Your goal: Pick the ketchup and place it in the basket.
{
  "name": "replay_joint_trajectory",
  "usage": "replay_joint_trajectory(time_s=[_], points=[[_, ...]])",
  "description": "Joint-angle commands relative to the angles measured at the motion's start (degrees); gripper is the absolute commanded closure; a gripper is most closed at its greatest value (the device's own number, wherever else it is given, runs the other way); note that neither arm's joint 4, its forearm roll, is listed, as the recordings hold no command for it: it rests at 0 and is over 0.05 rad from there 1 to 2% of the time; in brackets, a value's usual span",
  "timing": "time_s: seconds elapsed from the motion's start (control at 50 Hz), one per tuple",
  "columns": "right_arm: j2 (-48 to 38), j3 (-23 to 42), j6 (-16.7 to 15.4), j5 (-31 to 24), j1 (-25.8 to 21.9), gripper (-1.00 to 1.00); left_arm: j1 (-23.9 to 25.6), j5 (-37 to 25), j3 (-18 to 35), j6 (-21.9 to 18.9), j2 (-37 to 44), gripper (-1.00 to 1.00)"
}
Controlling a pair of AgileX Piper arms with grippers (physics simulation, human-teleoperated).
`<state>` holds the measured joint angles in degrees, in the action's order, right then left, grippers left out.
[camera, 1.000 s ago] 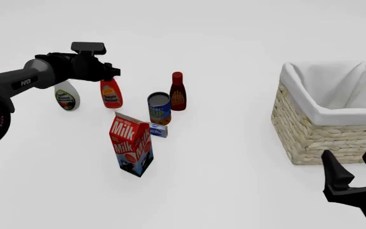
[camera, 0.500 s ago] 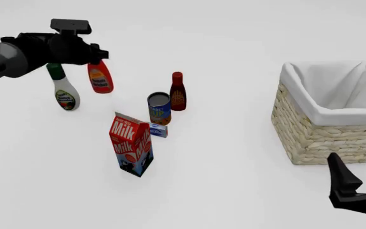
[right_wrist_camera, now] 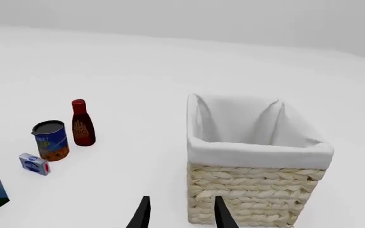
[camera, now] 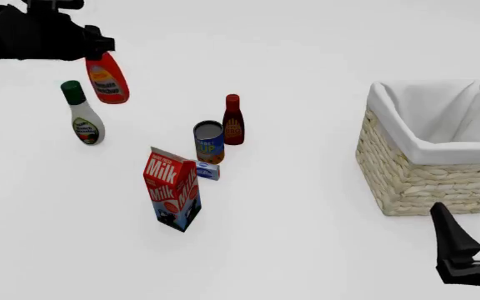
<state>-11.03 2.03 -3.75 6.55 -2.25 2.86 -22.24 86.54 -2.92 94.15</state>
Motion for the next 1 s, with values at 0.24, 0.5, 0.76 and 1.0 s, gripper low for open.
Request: replay_joint_trajectory(time_s=[0.24,0.5,0.76,1.0], points=[[-14.28,8.22,-6.90,3.93,-14.23,-1.00,1.87,-5.70,-11.82,-1.54,-21.80,1.00],[-19.06,14.54,-5.16,2.14,-25.62,-1.00,4.29,-12.21,-14.21,-0.50,-30.75,1.00],[-20.65,20.23,-6.02,0.44,-35.69,-1.00,8.96,-16.63,-15.22,1.99,-36.01,1.00],[-25.51,23.69,-4.49,1.99,-44.81,-1.00,12.59,-16.35,-17.36,3.24,-36.80,1.00]])
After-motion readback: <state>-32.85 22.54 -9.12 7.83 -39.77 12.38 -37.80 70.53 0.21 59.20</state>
